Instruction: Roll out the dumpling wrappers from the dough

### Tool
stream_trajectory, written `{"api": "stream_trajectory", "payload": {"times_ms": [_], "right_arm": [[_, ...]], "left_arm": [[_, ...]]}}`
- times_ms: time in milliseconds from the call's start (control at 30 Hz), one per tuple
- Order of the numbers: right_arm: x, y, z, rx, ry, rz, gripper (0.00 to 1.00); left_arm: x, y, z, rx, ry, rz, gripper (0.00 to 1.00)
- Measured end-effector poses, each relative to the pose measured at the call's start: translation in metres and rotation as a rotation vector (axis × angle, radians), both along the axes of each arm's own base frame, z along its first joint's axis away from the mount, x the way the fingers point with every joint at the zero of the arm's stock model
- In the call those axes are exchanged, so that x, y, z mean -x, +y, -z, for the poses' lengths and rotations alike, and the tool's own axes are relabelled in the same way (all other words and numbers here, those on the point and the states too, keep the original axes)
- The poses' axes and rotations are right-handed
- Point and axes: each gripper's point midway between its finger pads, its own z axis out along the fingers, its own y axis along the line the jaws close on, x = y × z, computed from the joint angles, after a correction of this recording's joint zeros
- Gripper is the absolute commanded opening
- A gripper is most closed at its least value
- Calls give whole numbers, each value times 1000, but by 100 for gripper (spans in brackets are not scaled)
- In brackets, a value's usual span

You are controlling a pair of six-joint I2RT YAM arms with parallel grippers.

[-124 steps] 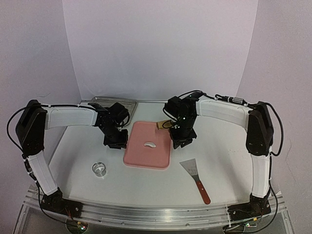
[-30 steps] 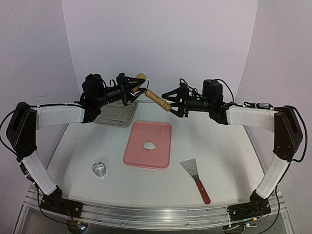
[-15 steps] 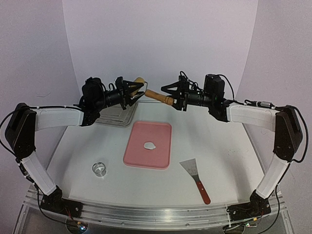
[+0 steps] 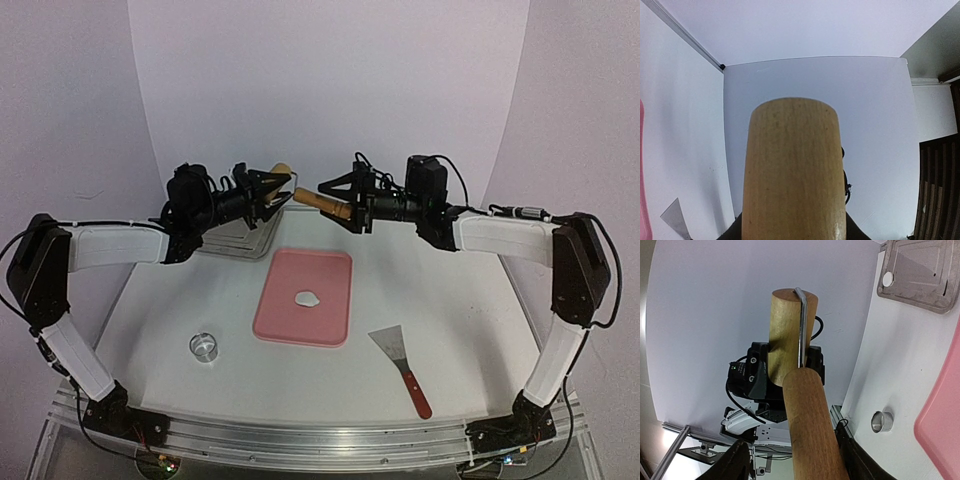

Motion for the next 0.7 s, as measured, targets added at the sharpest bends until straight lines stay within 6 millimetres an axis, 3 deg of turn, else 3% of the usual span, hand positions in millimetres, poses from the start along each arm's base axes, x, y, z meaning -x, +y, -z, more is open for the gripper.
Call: {"api": "stream_trajectory", "payload": {"times_ms": [333, 533, 567, 700], "right_arm": [[0, 0, 0, -1, 11, -1, 42], [0, 0, 3, 4, 15, 0, 2], [-1, 0, 3, 6, 16, 1, 0], [-2, 0, 12, 43, 30, 8, 0]], "left_arm": [[1, 4, -1, 0, -3, -16, 0], [8, 7, 3, -20, 2, -12, 3], [9, 7, 4, -26, 6, -8, 9], [13, 8, 17, -90, 23, 5, 61]]}}
